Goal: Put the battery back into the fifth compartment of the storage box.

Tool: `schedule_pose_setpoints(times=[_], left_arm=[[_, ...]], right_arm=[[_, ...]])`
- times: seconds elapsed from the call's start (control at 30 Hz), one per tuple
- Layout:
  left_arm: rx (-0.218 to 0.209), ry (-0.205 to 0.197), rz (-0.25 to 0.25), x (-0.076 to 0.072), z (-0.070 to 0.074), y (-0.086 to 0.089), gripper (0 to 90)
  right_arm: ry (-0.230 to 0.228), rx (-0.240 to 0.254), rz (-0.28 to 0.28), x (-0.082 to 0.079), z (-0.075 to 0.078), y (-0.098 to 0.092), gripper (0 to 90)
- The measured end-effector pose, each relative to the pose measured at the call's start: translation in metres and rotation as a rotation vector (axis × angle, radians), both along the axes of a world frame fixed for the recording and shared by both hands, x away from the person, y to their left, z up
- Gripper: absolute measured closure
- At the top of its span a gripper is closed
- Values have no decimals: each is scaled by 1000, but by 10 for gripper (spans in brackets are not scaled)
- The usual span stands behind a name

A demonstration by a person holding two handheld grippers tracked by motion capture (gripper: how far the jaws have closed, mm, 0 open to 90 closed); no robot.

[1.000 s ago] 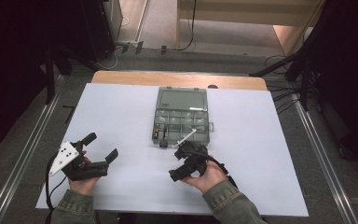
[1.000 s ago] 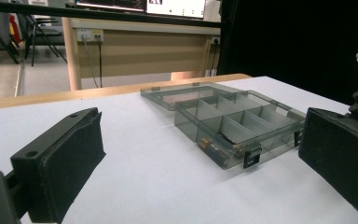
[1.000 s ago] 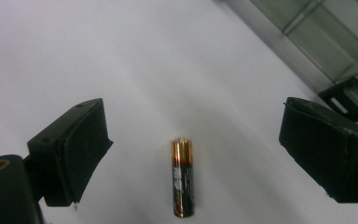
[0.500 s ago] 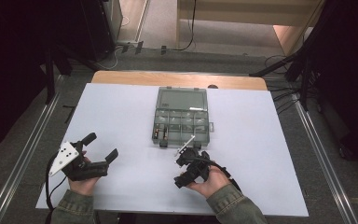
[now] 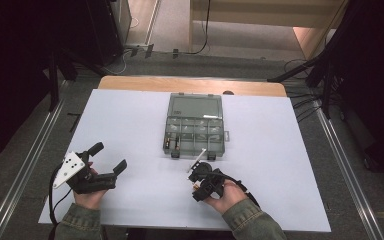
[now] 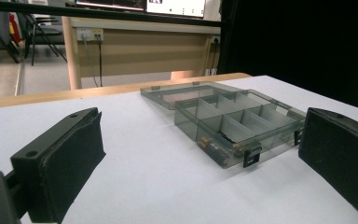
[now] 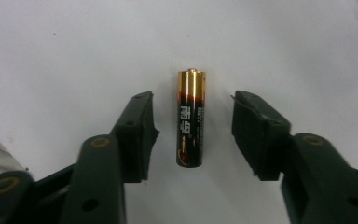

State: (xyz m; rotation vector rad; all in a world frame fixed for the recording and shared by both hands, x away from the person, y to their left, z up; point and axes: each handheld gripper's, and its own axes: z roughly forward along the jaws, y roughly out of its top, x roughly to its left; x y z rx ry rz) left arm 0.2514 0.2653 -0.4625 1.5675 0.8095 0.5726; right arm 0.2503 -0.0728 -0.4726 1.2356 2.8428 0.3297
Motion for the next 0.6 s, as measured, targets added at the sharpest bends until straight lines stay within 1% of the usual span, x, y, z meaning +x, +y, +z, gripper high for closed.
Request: schedule_pose_setpoints(times=[0.13,0.23,0.3,0.4,0.53,0.6], left_arm=[[0,0,1,0,0,0,0],[7,4,1,0,0,0,0],[7,12,2,1,0,0,0],[8,11,3,1,0,0,0],[8,11,3,1,0,0,0],[8,11,5,1,0,0,0]], right_arm=[[2,-7,1,-1,0,0,610],[1,-11,14,-1,-1,1,619],[1,-19,3,-1,-1,1,649],[2,-16,-8,-1,0,1,708],[16,-22,-4,1,-2,0,741],[25,-25,-18,2,-2,0,764]])
